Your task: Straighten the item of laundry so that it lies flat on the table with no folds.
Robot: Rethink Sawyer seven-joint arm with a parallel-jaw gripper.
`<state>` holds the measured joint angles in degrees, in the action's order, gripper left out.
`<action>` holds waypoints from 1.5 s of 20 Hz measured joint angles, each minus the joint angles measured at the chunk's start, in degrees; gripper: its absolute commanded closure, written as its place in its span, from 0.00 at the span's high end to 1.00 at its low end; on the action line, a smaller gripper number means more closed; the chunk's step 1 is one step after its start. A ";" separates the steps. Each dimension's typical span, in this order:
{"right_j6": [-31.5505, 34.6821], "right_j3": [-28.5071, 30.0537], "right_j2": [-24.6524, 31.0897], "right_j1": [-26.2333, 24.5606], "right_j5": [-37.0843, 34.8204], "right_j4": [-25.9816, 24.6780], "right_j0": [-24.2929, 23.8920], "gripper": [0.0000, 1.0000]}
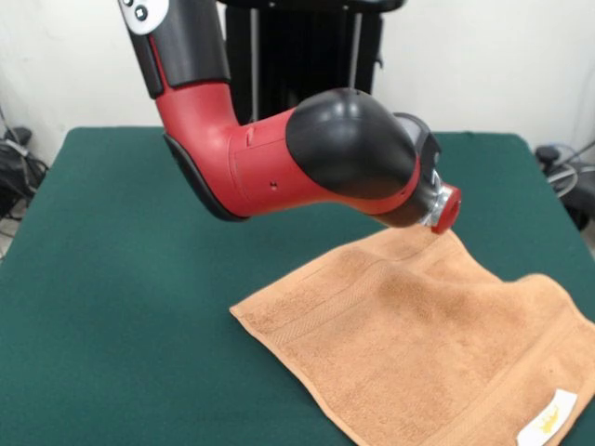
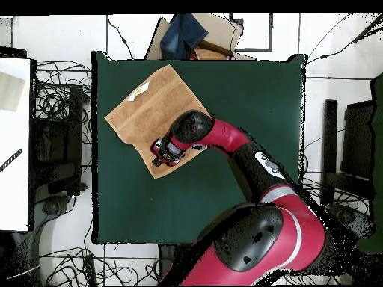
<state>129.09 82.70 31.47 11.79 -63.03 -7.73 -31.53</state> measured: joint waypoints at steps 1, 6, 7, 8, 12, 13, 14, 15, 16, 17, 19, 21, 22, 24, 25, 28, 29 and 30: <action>0.00 -0.07 -0.01 -0.17 -0.01 -0.01 0.02 0.00; 0.00 -0.61 0.00 -1.02 -0.01 -0.01 0.02 0.00; 0.00 -0.84 0.00 -1.25 -0.01 -0.02 0.06 0.00; 0.00 -1.06 -0.01 -1.47 -0.01 -0.02 0.10 0.00; 0.00 -1.76 -0.01 -2.06 -0.01 -0.06 0.31 0.00; 0.00 -2.11 -0.01 -2.26 -0.01 -0.09 0.44 0.00; 0.00 -2.29 -0.01 -2.37 -0.01 -0.09 0.50 0.00; 0.00 -2.62 -0.01 -2.54 -0.01 -0.12 0.60 0.00; 0.00 -3.02 -0.01 -2.72 -0.01 -0.14 0.73 0.00; 0.00 -3.24 -0.01 -2.84 -0.01 -0.15 0.81 0.00; 0.00 -3.58 -0.02 -3.01 -0.01 -0.16 0.96 0.00; 0.00 -3.89 -0.11 -3.16 -0.01 -0.21 1.24 0.00; 0.00 -4.05 -0.15 -3.23 0.00 -0.24 1.38 0.00; 0.00 -4.20 -0.24 -3.30 0.00 -0.29 1.59 0.00; 0.00 -4.19 -0.31 -3.31 -0.01 -0.37 1.68 0.00; 0.00 -4.12 -0.60 -3.53 0.00 -0.38 1.71 0.00; 0.00 -4.06 -0.69 -3.62 0.00 -0.38 1.67 0.00; 0.00 -4.01 -0.80 -3.70 0.00 -0.44 1.62 0.00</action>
<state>129.09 78.68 30.67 8.09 -63.03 -8.17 -29.91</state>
